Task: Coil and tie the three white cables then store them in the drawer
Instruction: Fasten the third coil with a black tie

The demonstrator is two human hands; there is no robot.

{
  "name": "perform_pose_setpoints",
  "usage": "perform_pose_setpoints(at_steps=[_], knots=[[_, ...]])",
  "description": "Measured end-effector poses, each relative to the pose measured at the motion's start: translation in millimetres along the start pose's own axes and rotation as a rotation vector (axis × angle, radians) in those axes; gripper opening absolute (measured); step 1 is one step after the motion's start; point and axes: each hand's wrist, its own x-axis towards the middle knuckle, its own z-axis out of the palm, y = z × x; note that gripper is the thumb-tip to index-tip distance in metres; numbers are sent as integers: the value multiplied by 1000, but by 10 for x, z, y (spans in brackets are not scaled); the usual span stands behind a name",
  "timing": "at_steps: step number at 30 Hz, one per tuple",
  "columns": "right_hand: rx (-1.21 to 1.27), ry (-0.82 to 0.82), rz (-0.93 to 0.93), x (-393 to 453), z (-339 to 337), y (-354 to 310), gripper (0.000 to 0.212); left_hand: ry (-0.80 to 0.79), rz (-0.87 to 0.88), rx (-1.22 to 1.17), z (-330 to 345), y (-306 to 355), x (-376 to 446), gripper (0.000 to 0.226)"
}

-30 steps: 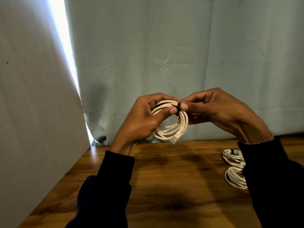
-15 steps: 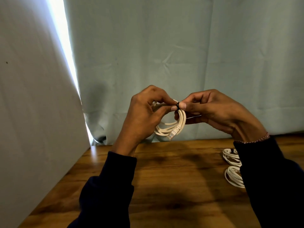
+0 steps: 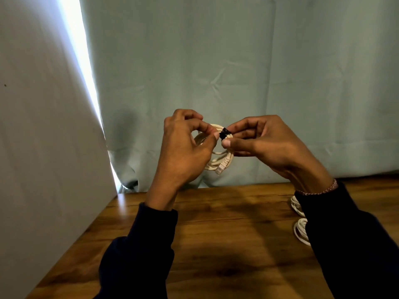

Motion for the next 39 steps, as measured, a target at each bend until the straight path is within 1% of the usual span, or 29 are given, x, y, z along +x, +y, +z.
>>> perform_pose_setpoints(at_steps=[3,5,8,10,11,13,15,19,22,26,27,29,31,33,36,39], knots=[[-50,46,-43,-4,59,-3,27,67,-13,64,12,35,-13,8],[-102,92,-79,-11,100,-1,26,119,-63,75,48,69,-28,12],[-221,161,-123,-12,182,-6,34,194,-199,-17,133,120,-72,20],[-309,219,-157,-13,225,-7,40,211,-302,-85,167,160,-96,25],[-332,245,-176,-13,248,-5,41,215,-350,-127,183,176,-97,25],[-351,282,-203,-10,298,8,42,236,-423,-208,222,184,-97,19],[-372,313,-223,-3,351,28,43,267,-478,-268,256,195,-95,20],[-351,357,-251,13,427,71,38,290,-526,-248,312,204,-115,22],[-347,371,-264,9,452,94,37,309,-556,-316,342,192,-101,22],[-343,350,-251,5,449,101,37,243,-648,-413,369,117,-71,10],[-343,344,-248,4,443,107,37,227,-667,-420,364,106,-68,10],[-337,336,-244,7,435,119,37,220,-703,-457,354,102,-59,19],[-334,326,-238,17,435,137,35,199,-720,-487,367,81,-43,26],[-331,320,-227,24,433,155,32,178,-724,-509,360,108,-53,29],[-323,313,-207,35,414,160,32,163,-727,-531,345,113,-57,25],[-313,296,-177,37,370,138,37,140,-720,-601,318,90,-55,18]])
